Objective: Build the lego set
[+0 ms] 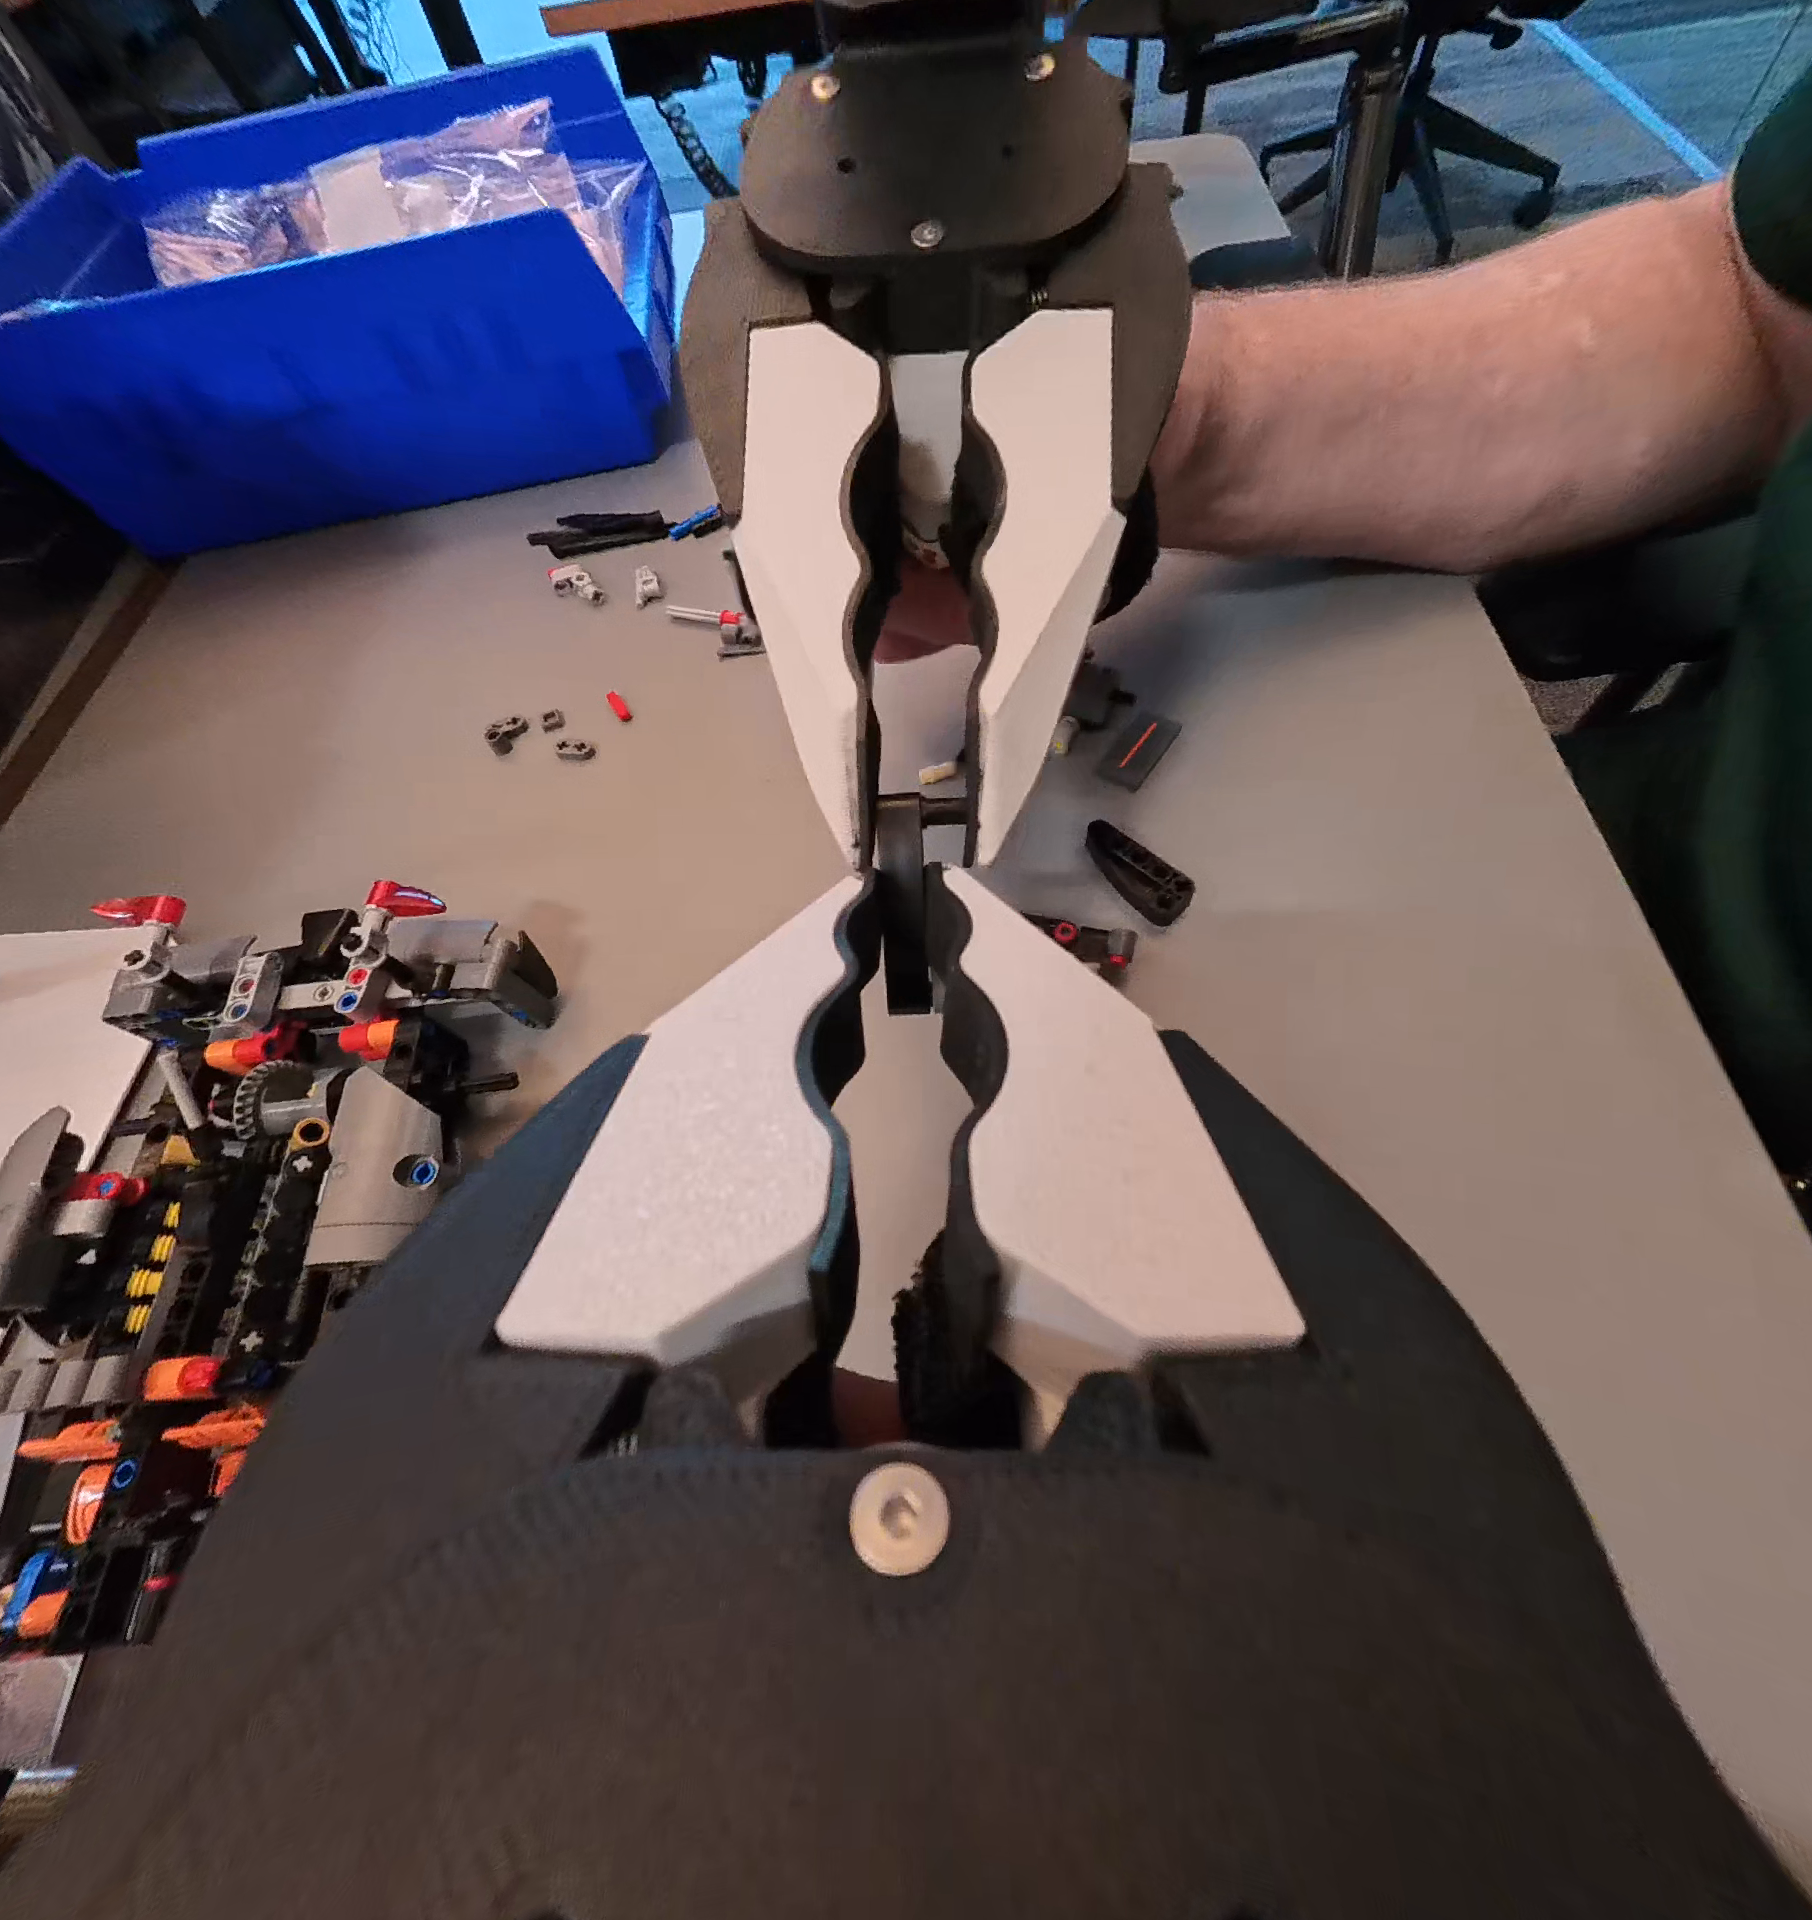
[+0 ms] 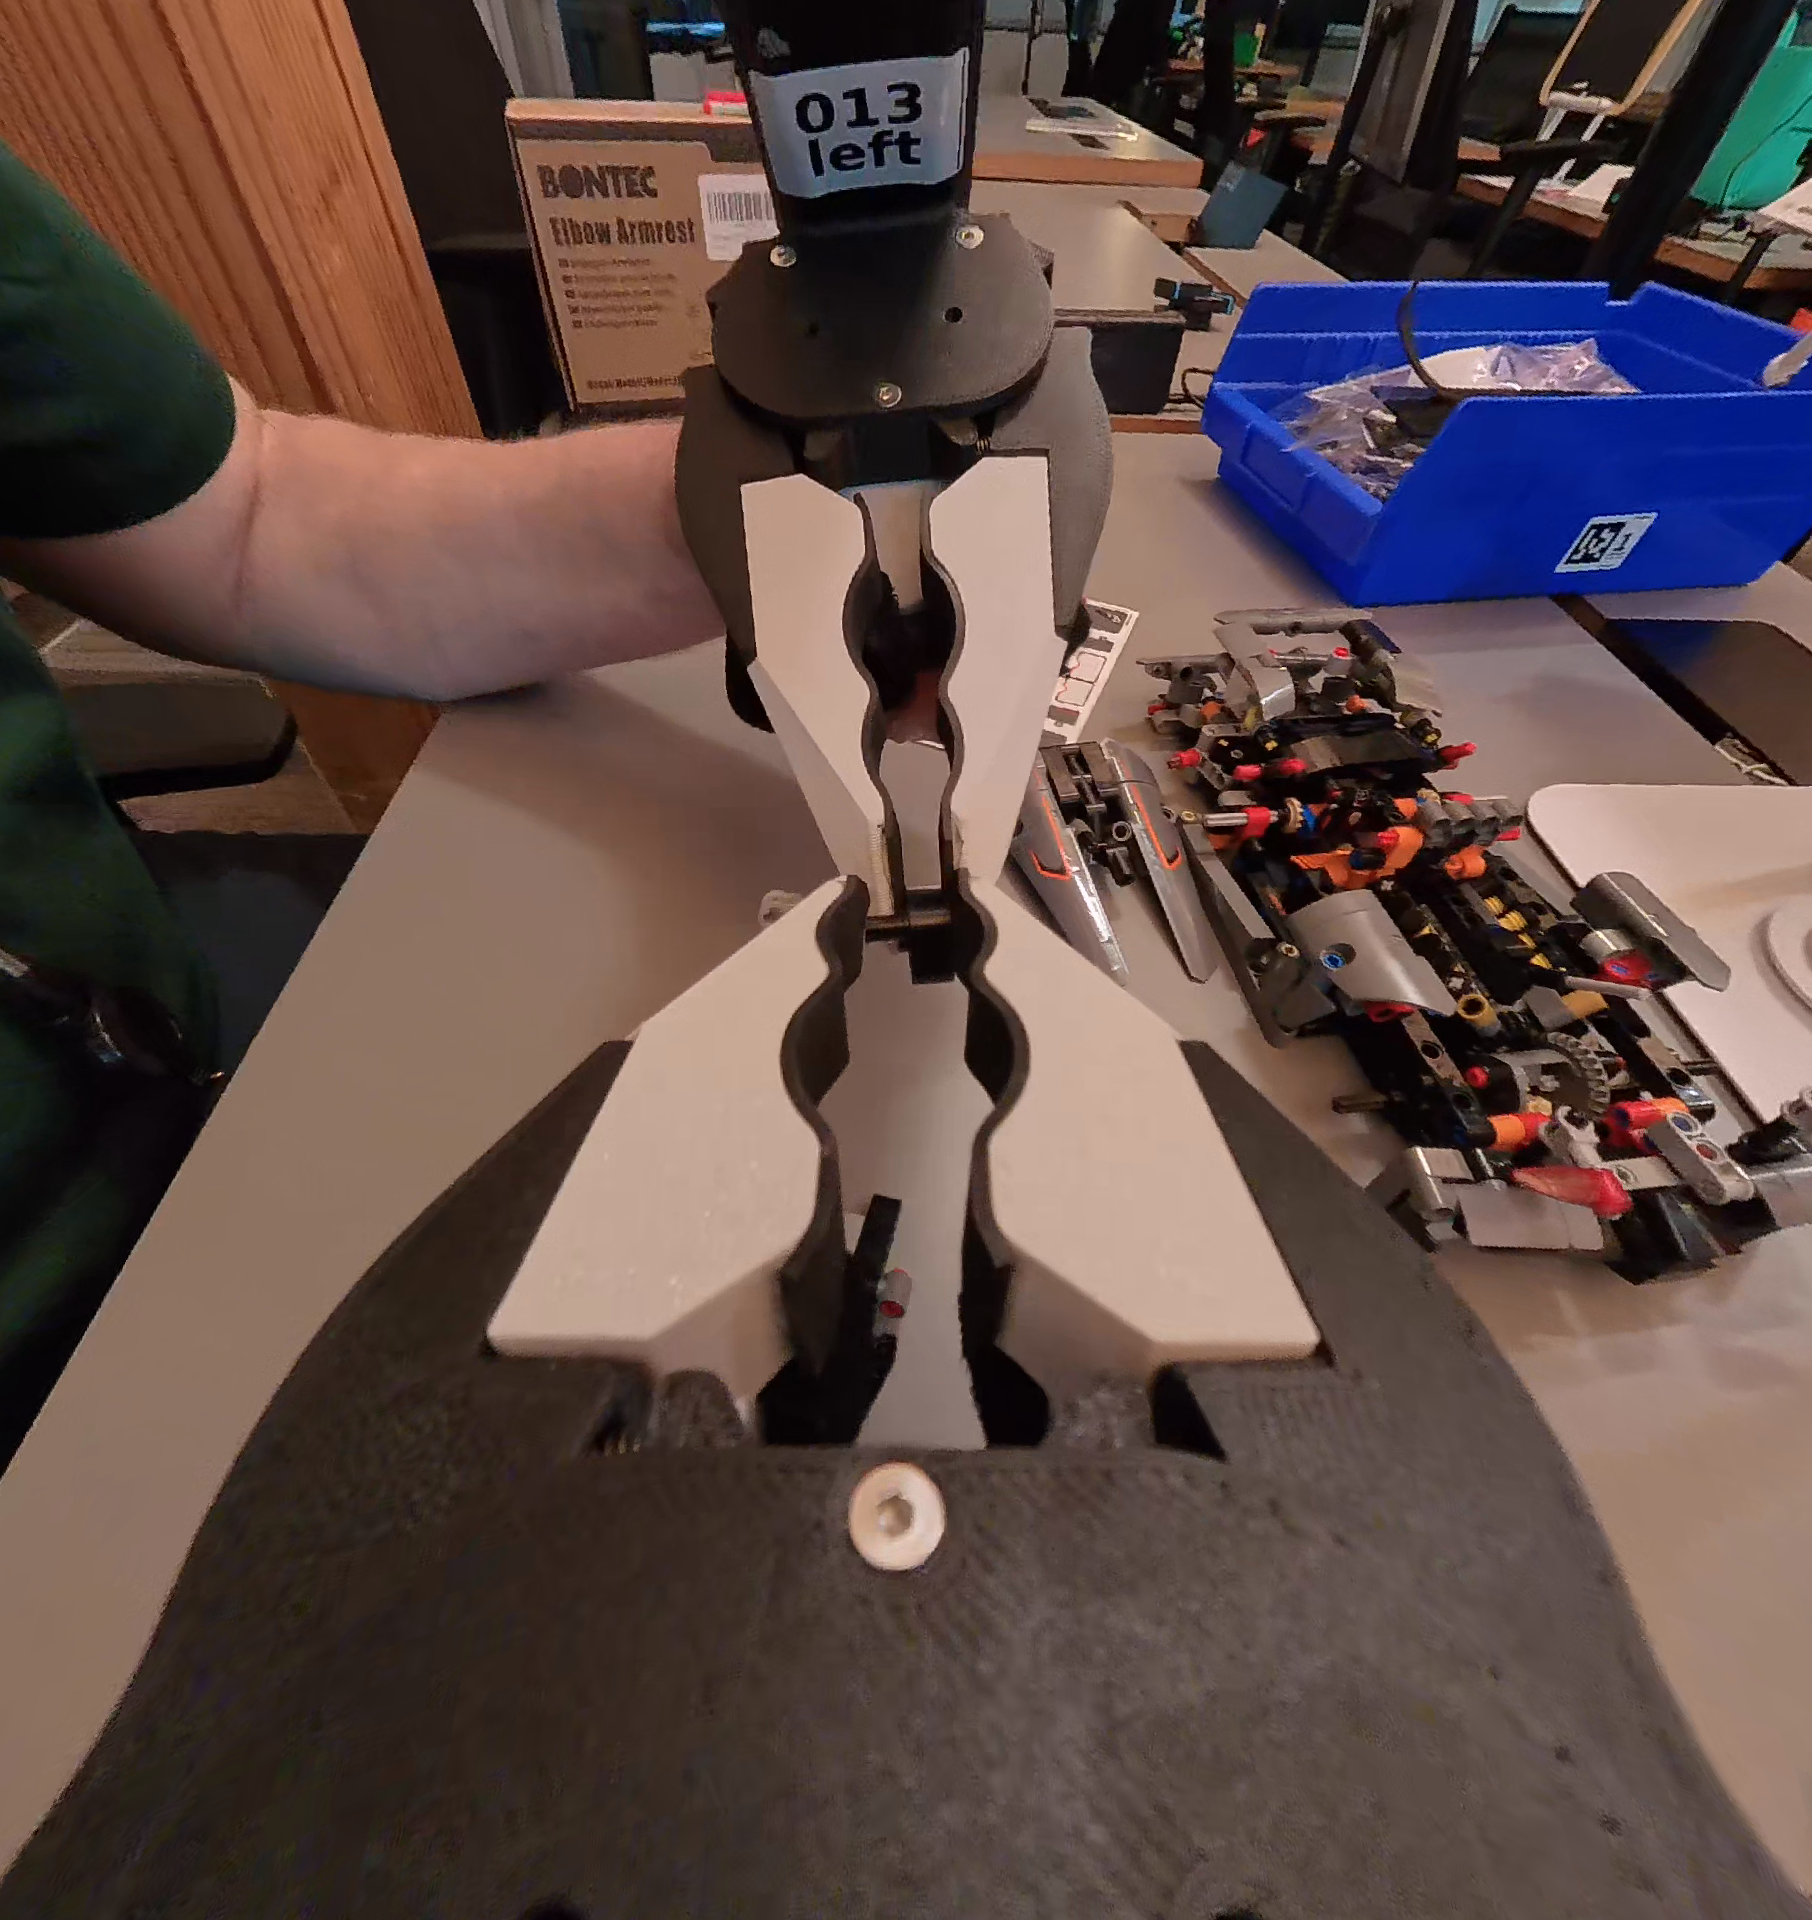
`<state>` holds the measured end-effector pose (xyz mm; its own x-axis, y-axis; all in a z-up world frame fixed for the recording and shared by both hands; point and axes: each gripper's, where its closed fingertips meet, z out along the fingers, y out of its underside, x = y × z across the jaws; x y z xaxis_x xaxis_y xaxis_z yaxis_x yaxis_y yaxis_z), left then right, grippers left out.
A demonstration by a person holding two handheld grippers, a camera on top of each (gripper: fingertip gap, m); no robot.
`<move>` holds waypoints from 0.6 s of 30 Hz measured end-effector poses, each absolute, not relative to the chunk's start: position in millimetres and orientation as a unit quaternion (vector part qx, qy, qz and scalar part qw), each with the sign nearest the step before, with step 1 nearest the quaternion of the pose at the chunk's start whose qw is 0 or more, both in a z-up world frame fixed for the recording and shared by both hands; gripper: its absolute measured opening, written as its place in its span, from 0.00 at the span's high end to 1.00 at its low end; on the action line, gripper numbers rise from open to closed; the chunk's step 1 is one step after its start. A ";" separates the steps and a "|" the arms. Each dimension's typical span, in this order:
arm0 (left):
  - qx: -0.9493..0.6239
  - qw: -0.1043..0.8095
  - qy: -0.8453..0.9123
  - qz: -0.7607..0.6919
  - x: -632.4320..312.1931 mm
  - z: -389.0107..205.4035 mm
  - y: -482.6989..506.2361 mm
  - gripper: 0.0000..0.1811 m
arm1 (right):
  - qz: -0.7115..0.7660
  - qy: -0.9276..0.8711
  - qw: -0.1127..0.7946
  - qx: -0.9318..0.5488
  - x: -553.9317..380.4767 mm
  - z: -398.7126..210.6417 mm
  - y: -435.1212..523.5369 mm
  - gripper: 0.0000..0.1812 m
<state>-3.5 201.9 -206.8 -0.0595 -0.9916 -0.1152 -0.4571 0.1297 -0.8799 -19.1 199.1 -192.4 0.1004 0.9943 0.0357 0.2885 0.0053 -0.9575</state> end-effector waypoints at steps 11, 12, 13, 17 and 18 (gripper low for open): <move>-0.552 0.408 0.632 -0.359 -5.0 -208.5 203.2 0.97 | 0.382 -0.545 0.452 -0.594 -21.8 -195.5 201.0 0.92; -0.551 0.411 0.632 -0.358 -4.2 -207.8 203.5 0.97 | 0.377 -0.548 0.458 -0.590 -21.3 -193.9 200.8 0.92; -0.552 0.413 0.633 -0.352 -3.6 -208.4 204.4 0.97 | 0.367 -0.553 0.463 -0.587 -20.7 -194.2 201.2 0.92; -0.551 0.412 0.637 -0.348 -3.2 -210.8 204.7 0.97 | 0.360 -0.560 0.461 -0.588 -20.3 -197.0 201.0 0.89; -0.550 0.412 0.637 -0.349 -3.4 -210.5 204.1 0.97 | 0.354 -0.562 0.462 -0.588 -19.5 -197.6 201.5 0.91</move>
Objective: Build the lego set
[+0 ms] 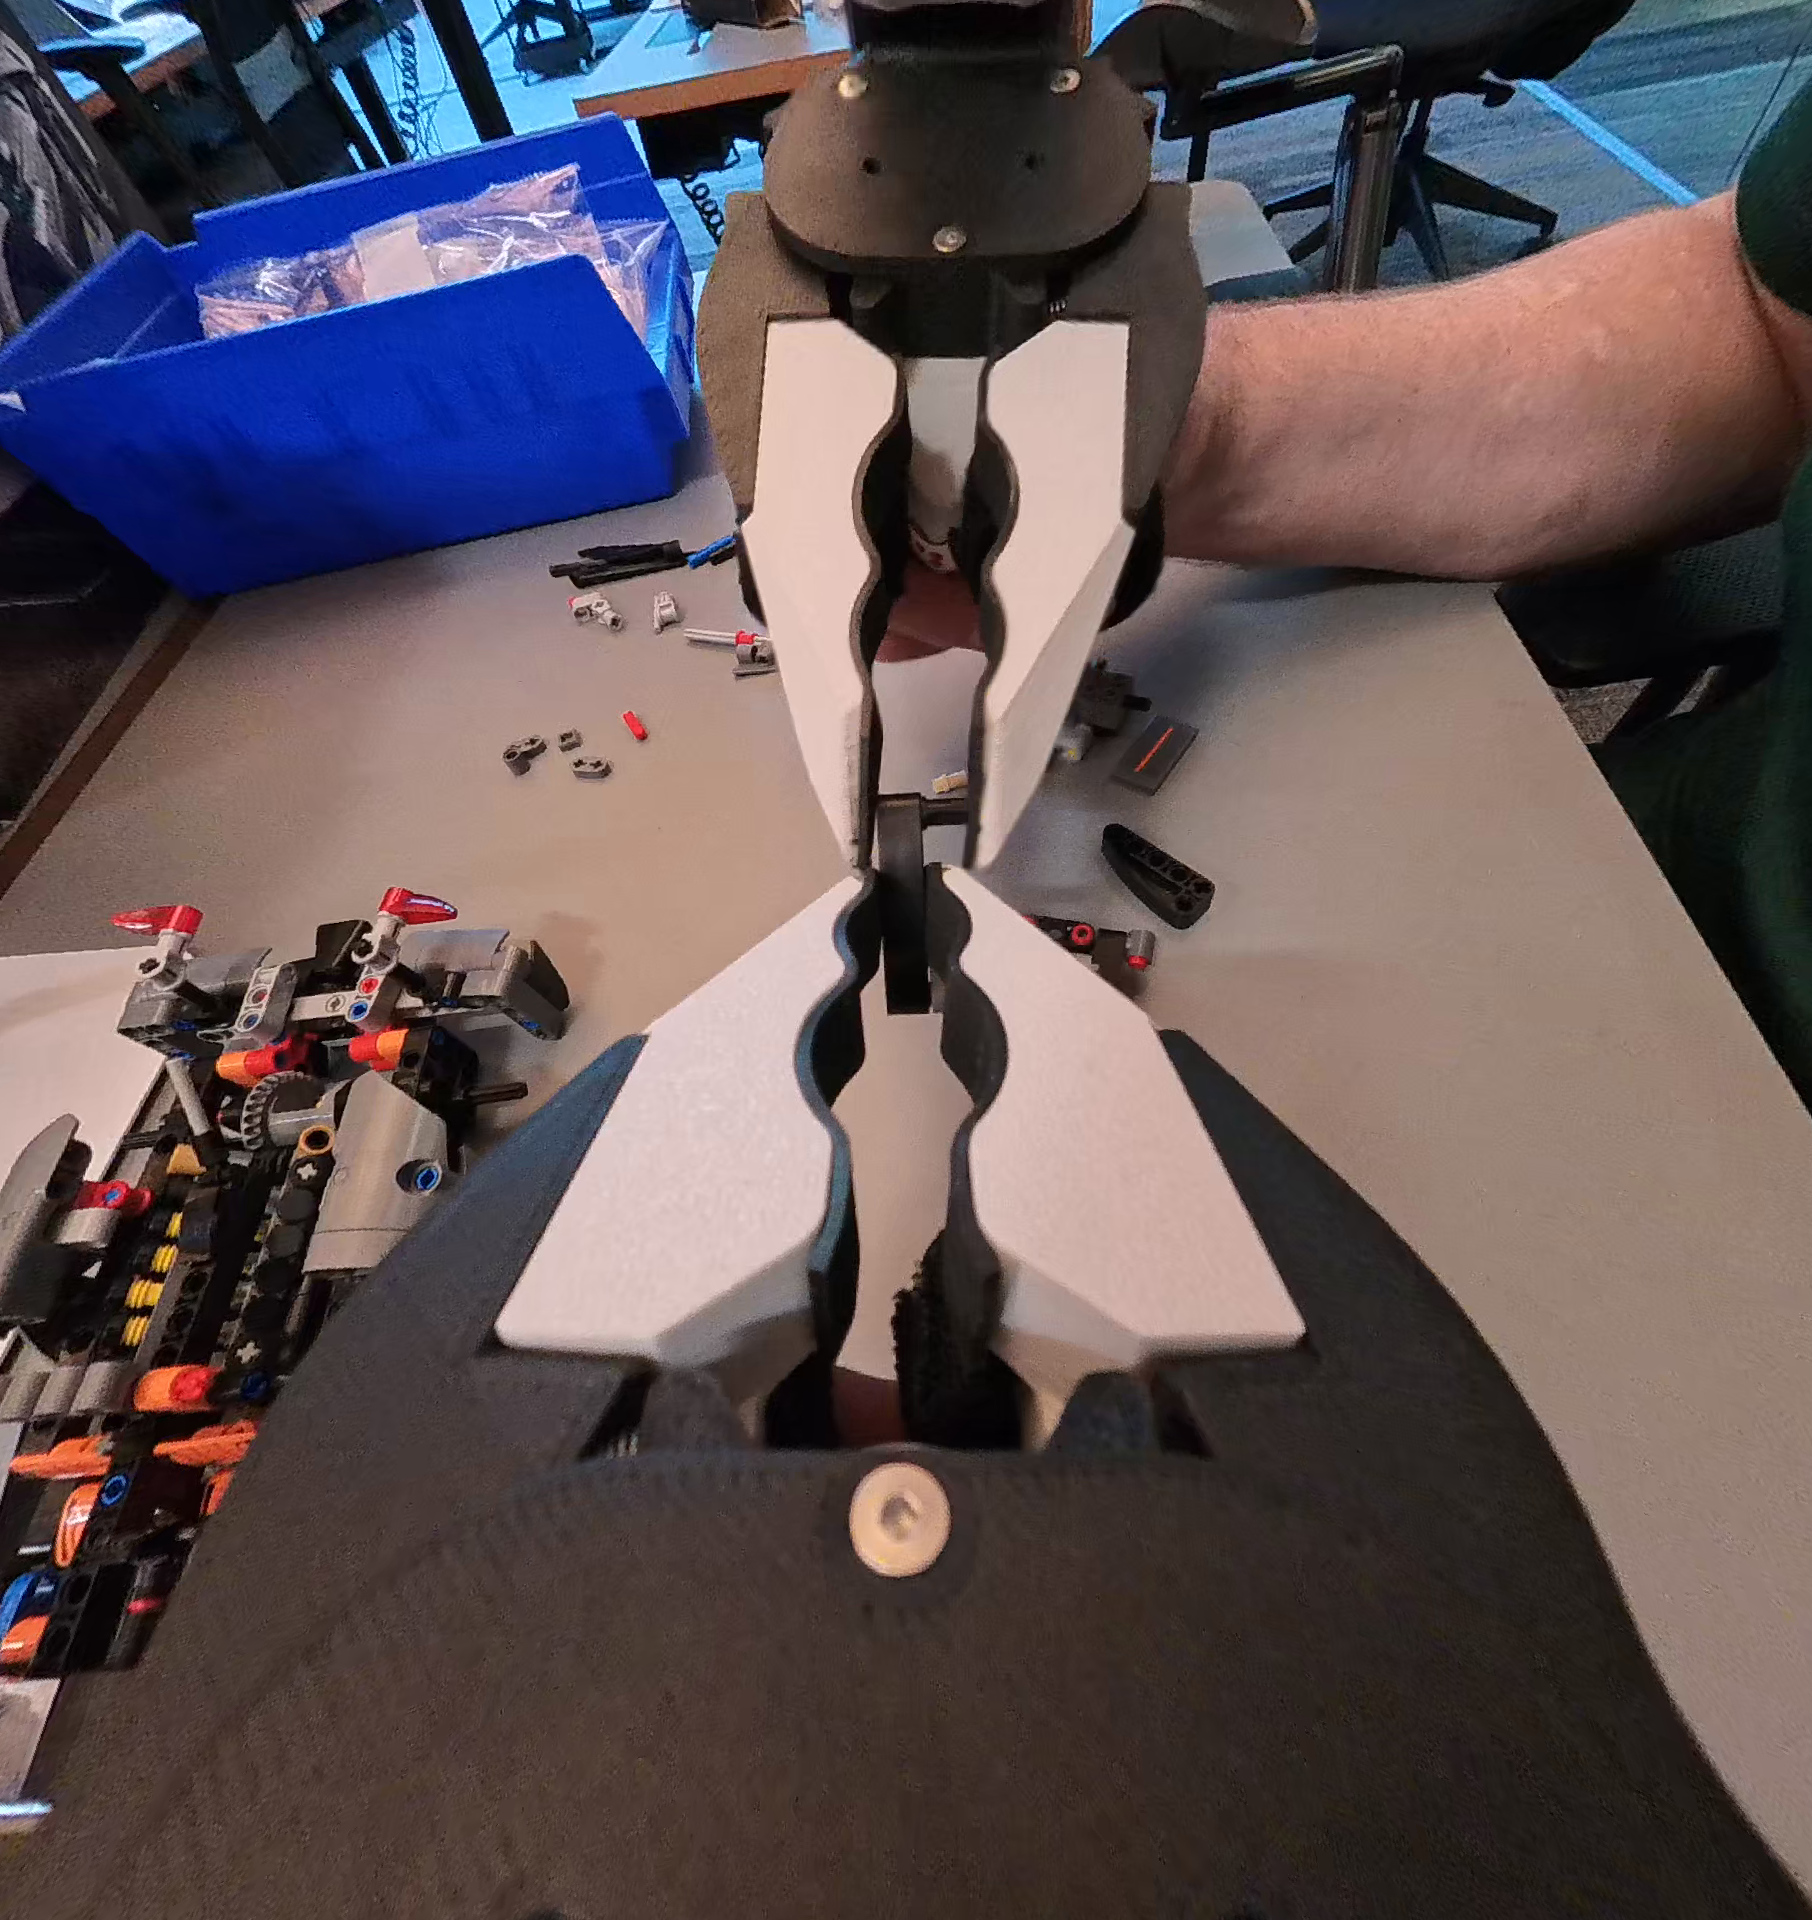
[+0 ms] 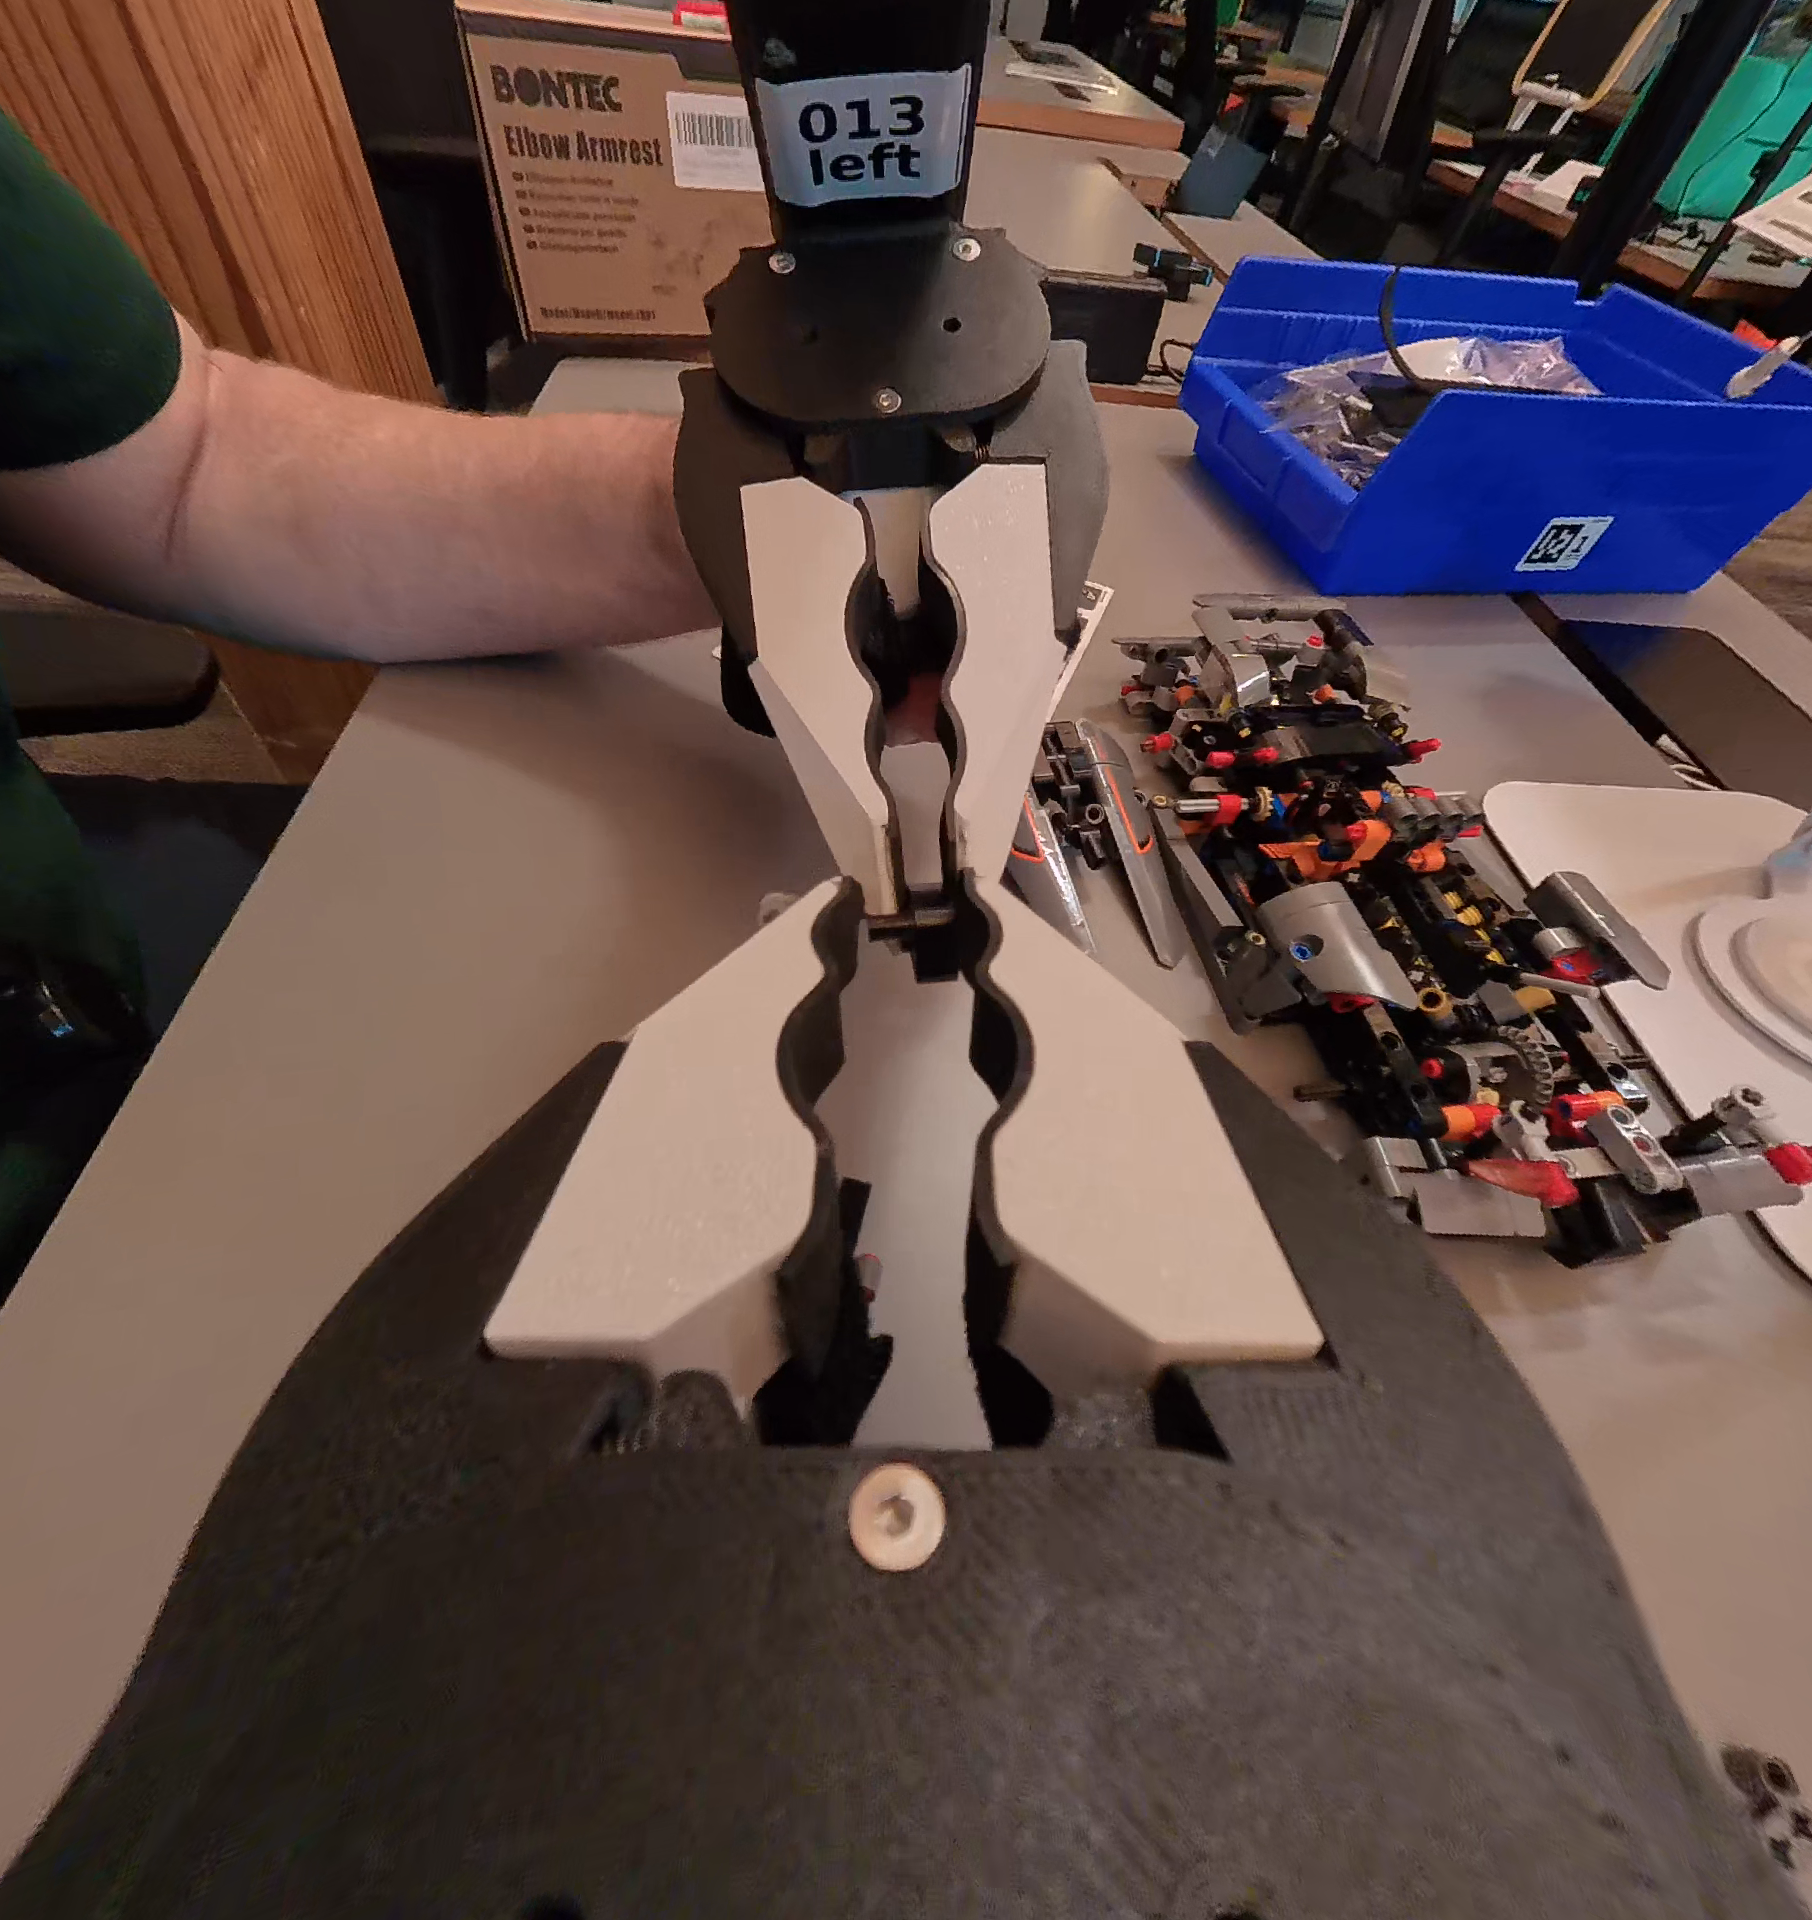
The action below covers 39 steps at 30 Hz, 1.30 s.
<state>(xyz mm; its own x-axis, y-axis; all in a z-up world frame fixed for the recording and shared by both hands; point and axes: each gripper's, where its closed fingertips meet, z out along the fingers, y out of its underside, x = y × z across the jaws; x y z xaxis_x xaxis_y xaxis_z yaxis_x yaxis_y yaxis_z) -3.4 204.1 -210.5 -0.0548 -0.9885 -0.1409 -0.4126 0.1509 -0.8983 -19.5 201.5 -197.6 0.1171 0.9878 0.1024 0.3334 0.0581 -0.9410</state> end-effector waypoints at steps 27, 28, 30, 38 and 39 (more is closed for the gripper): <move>-0.594 0.302 0.698 -0.262 -22.0 -270.4 205.0 0.97 | 0.352 -0.560 0.433 -0.613 -13.5 -210.6 207.9 0.93; -0.593 0.293 0.704 -0.260 -21.8 -274.0 202.8 0.97 | 0.351 -0.559 0.432 -0.615 -12.9 -211.4 208.9 0.93; -0.593 0.282 0.711 -0.251 -22.0 -279.8 201.3 0.97 | 0.350 -0.558 0.434 -0.615 -12.1 -211.4 209.7 0.94; -0.602 0.256 0.721 -0.229 -25.8 -296.8 202.7 0.93 | 0.348 -0.555 0.439 -0.615 -9.4 -209.4 211.4 0.95; -0.602 0.255 0.721 -0.230 -25.7 -297.0 202.6 0.93 | 0.348 -0.555 0.441 -0.614 -8.7 -208.5 211.8 0.96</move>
